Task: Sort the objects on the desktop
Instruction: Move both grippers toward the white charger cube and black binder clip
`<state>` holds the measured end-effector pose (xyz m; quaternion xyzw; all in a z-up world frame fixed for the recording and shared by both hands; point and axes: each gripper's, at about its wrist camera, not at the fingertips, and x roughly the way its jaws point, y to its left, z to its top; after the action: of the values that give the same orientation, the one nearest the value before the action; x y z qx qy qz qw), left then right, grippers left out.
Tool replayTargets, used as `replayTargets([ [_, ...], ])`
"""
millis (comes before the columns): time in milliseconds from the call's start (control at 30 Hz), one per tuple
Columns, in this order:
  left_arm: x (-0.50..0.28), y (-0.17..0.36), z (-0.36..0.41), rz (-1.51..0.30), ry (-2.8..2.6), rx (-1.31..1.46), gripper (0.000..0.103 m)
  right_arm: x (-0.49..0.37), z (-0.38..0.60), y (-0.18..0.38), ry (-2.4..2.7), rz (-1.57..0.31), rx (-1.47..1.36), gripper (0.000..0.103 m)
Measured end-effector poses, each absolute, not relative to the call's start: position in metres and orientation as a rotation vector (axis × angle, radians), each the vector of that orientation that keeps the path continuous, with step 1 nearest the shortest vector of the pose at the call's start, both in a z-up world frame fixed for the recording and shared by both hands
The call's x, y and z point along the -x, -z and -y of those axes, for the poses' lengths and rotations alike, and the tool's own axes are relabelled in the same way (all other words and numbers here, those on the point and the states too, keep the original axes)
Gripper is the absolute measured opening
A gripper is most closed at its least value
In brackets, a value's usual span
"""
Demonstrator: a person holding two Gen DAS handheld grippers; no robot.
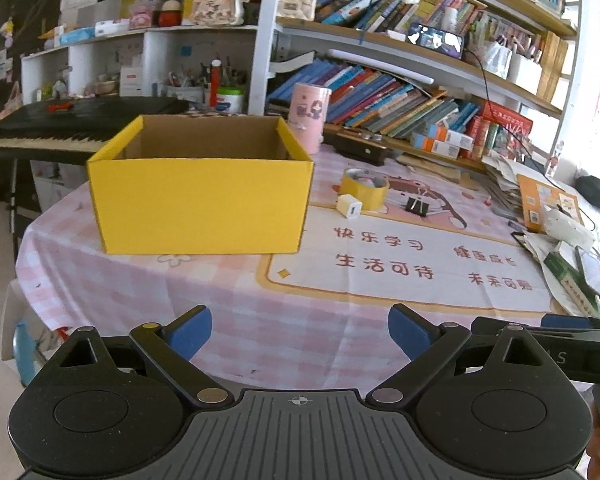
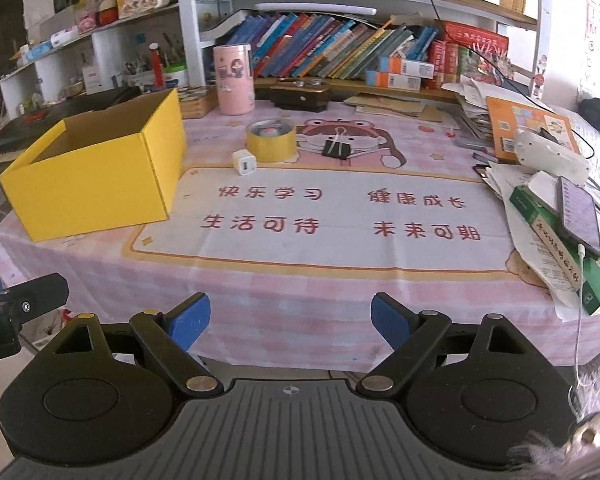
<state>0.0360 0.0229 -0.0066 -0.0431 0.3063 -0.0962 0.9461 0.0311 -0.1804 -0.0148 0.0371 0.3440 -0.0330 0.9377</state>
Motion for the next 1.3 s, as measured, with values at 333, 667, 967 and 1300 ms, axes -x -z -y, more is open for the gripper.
replayTargets([
  [333,-0.056,0.009,0.005,-0.628,0.249,0.084,0.097,-0.045,0.207,0.017,0.097,-0.719,-0.082,0.089],
  [667,-0.085,0.009,0.034,-0.636,0.238,0.082,0.097,-0.083,0.234,0.018,0.072,-0.737,-0.075,0.089],
  [967,-0.126,0.011,0.070,-0.635,0.197,0.090,0.097,-0.140,0.260,0.017,-0.005,-0.748,-0.035,0.089],
  [1300,-0.169,0.016,0.115,-0.659,0.143,0.043,0.096,-0.195,0.305,0.023,-0.026,-0.760,-0.059,0.089],
])
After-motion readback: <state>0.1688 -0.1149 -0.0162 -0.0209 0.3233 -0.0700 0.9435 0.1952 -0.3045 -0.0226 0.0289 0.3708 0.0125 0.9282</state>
